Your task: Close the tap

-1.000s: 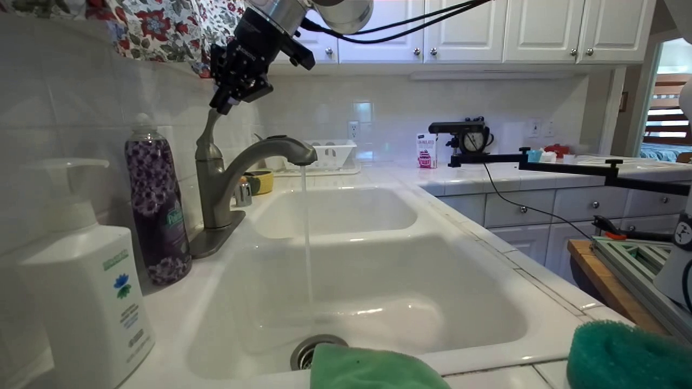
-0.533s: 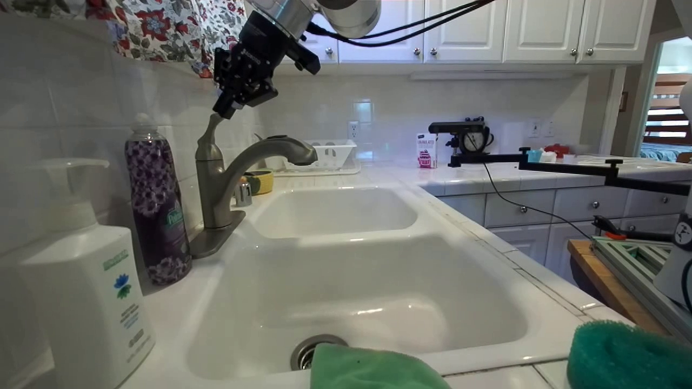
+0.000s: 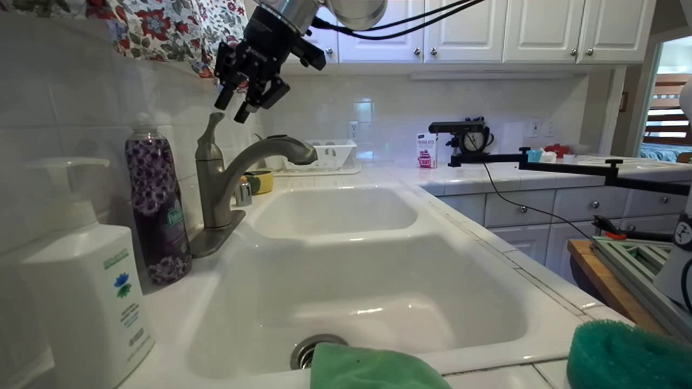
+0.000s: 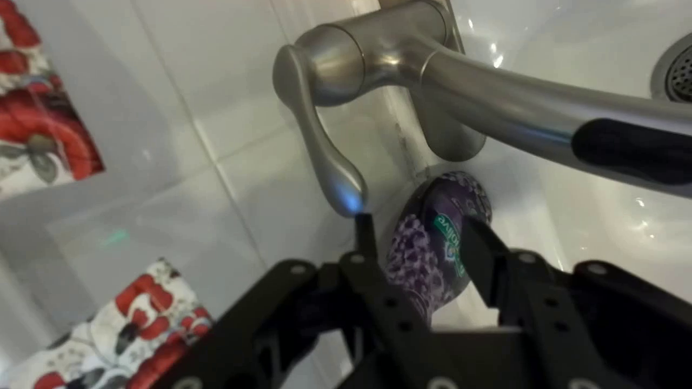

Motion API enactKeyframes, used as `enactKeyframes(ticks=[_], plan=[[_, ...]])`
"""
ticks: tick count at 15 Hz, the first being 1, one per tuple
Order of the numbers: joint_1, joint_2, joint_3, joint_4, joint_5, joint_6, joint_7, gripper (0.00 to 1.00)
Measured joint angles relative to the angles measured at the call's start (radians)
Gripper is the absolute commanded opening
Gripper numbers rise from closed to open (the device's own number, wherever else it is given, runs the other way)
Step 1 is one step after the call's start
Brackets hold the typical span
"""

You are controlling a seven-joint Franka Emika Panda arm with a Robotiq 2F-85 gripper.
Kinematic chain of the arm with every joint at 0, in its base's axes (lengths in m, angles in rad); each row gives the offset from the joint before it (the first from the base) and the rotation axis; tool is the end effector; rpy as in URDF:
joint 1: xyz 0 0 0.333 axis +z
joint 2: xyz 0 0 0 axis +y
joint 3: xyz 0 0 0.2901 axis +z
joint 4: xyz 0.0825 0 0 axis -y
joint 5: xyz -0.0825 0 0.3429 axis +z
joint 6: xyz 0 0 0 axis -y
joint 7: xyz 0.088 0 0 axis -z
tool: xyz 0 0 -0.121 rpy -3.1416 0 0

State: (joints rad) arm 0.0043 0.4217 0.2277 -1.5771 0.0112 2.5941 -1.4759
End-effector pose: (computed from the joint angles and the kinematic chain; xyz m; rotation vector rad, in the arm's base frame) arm 0.6669 0.1326 0.4519 1.8710 2.0293 0.7774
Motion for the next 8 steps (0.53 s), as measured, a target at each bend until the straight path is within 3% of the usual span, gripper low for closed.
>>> enactKeyframes(ticks=[3,8], plan=[[0.009,-0.050,0.000,-0.017,0.000,-0.061,0.000,0.98],[0.020,-0.155,-0.003,-0.024,0.000,-0.252,0.008,1.00]])
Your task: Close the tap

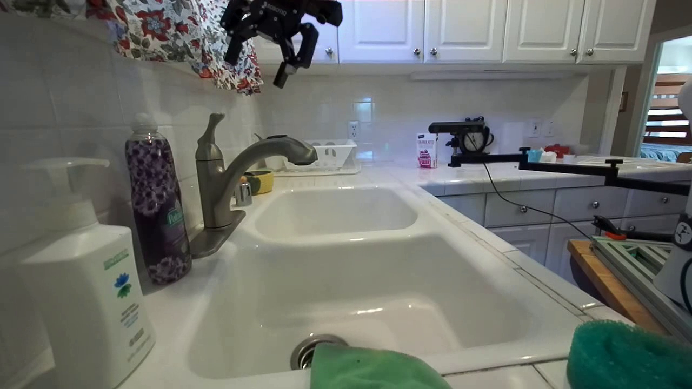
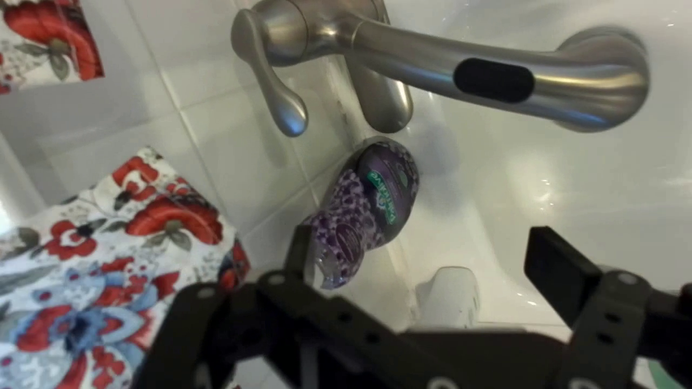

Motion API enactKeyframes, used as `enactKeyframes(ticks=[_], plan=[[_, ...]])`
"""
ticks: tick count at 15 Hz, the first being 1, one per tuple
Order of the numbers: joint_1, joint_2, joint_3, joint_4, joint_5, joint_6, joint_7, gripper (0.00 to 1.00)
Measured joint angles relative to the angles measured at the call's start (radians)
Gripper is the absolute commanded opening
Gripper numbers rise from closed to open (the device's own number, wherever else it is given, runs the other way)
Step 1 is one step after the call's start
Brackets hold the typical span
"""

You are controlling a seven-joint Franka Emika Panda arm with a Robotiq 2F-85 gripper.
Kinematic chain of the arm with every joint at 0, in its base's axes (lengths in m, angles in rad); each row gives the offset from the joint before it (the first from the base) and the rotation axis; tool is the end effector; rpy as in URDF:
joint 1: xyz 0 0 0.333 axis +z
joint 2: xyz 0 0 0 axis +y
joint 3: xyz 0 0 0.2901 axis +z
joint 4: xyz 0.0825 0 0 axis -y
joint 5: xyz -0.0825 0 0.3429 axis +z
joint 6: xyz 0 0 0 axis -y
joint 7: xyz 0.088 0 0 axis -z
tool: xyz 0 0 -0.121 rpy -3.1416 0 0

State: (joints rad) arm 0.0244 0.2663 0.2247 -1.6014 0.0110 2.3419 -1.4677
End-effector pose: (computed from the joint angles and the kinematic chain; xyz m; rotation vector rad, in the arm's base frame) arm 0.6242 0.1435 0.5061 1.8950 2.1334 0.6279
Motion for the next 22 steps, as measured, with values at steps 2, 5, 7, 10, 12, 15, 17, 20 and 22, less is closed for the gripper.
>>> enactKeyframes(ticks=[2,5,7,10,12,15,17,20,22], plan=[[0.007,-0.041,-0.007,0.000,0.000,-0.095,0.016,1.00],[0.018,-0.086,-0.032,0.001,-0.032,-0.216,0.088,1.00],[0.027,-0.108,-0.054,0.002,-0.078,-0.284,0.163,1.00],[0.034,-0.123,-0.064,0.003,-0.118,-0.345,0.238,1.00],[0.035,-0.122,-0.064,0.003,-0.118,-0.343,0.238,1.00],[0.035,-0.122,-0.064,0.003,-0.118,-0.343,0.238,1.00],[0.035,-0.122,-0.064,0.003,-0.118,-0.343,0.238,1.00],[0.035,-0.122,-0.064,0.003,-0.118,-0.343,0.238,1.00],[0.035,-0.122,-0.064,0.003,-0.118,-0.343,0.238,1.00]])
